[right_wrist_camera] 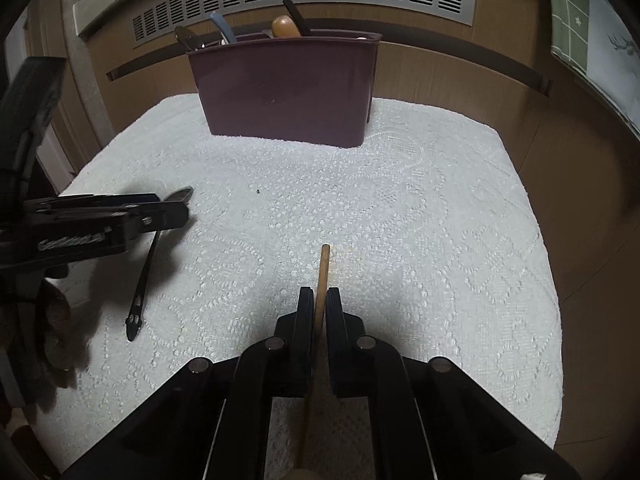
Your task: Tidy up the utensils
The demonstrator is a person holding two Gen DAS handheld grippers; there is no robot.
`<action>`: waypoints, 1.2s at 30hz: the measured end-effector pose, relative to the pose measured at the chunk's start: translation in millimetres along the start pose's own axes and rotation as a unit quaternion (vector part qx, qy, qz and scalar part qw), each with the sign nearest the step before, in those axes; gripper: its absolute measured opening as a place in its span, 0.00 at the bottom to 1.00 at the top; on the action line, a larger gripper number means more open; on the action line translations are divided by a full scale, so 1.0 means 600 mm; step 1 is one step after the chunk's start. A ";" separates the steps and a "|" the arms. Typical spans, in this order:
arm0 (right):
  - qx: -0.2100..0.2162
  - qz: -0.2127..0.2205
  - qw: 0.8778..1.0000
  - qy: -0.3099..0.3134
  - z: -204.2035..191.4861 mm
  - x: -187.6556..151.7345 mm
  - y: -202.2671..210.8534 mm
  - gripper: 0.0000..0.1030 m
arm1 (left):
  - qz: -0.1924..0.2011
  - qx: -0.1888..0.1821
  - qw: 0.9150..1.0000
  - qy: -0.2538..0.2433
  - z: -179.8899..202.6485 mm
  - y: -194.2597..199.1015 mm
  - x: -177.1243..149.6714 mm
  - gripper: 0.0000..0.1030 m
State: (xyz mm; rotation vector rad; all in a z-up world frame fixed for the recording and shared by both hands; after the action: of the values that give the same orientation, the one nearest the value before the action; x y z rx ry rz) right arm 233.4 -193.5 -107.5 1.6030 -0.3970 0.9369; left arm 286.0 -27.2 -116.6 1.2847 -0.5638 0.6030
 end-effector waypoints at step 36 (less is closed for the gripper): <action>0.026 0.107 0.993 -0.031 -0.014 0.050 0.142 0.05 | 0.139 -0.025 0.989 -0.037 -0.010 0.212 -0.028 0.06</action>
State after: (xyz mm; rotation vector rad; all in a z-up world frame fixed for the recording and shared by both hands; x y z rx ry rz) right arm 189.6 -201.1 -28.6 1.6638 -0.6010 1.0675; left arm 186.4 -1.0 -40.1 1.1933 -0.8225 0.7680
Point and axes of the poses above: each gripper's, at about its wrist camera, not at the fingertips, and y roughly against the way its jaws point, z to its right, x to its top, the point moved 3 cm from there along -y, roughly the way its jaws point, and after that the axes turned 9 degrees about z, right-handed, at the moved point
